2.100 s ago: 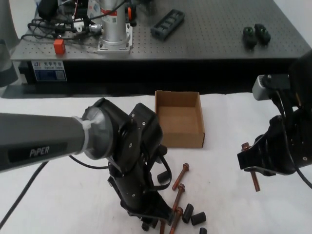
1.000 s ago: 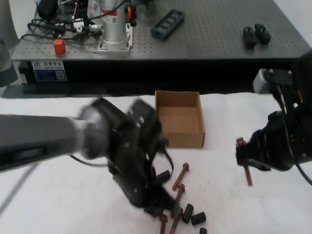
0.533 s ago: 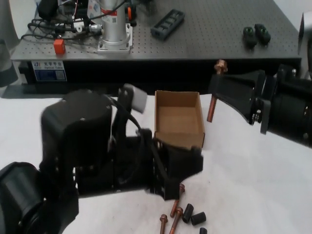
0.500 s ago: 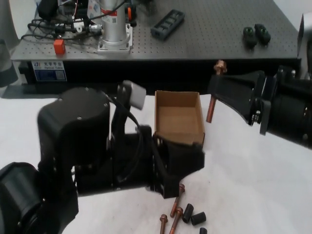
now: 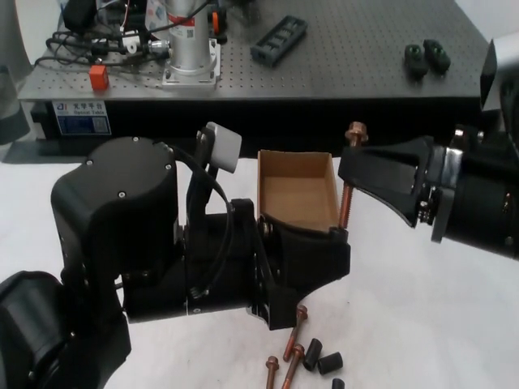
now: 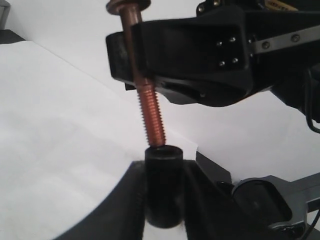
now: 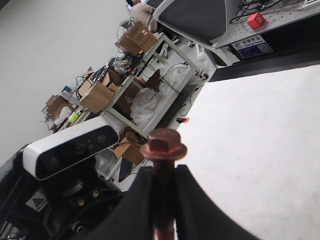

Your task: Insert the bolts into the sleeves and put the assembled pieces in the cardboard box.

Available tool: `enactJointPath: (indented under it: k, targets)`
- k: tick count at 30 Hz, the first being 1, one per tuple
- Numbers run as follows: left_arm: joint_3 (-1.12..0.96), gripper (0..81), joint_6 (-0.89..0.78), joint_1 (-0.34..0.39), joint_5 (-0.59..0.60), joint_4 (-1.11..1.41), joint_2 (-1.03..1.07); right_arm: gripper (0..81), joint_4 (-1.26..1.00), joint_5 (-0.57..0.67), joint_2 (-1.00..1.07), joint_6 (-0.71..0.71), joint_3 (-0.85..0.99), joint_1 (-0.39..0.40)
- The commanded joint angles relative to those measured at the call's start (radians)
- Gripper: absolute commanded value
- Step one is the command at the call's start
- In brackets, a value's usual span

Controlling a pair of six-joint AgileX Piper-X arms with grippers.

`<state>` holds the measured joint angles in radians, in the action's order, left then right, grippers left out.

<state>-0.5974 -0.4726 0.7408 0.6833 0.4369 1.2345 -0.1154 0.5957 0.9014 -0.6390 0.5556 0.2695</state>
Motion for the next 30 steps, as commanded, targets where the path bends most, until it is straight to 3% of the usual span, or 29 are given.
enactJointPath:
  k: [1,8,15,18,23,27,30]
  targets:
    - [-0.001,0.6,-0.023,0.001,0.019,0.022,-0.011,7.2,-0.003,0.04,-0.006,0.012,0.003,0.002]
    - [-0.001,0.6,-0.029,0.001,0.025,0.022,-0.011,7.2,0.023,0.09,-0.006,0.012,0.003,0.002]
    - [-0.001,0.6,-0.067,0.001,0.0,0.022,-0.011,7.1,0.073,0.176,-0.006,0.131,0.003,0.002]
    - [-0.001,0.6,-0.02,0.001,0.0,0.022,-0.011,2.0,0.073,0.203,-0.006,0.153,0.003,0.002]
    - [-0.001,0.6,0.028,0.001,-0.07,0.022,-0.011,42.1,0.073,0.234,-0.006,0.166,0.005,-0.009]
    - [-0.001,0.6,0.054,0.001,-0.198,0.022,-0.011,38.7,0.09,0.257,-0.039,0.161,0.006,-0.083]
    - [-0.025,0.6,0.024,-0.005,-0.37,0.02,0.012,37.7,0.187,0.257,-0.106,0.168,0.006,-0.171]
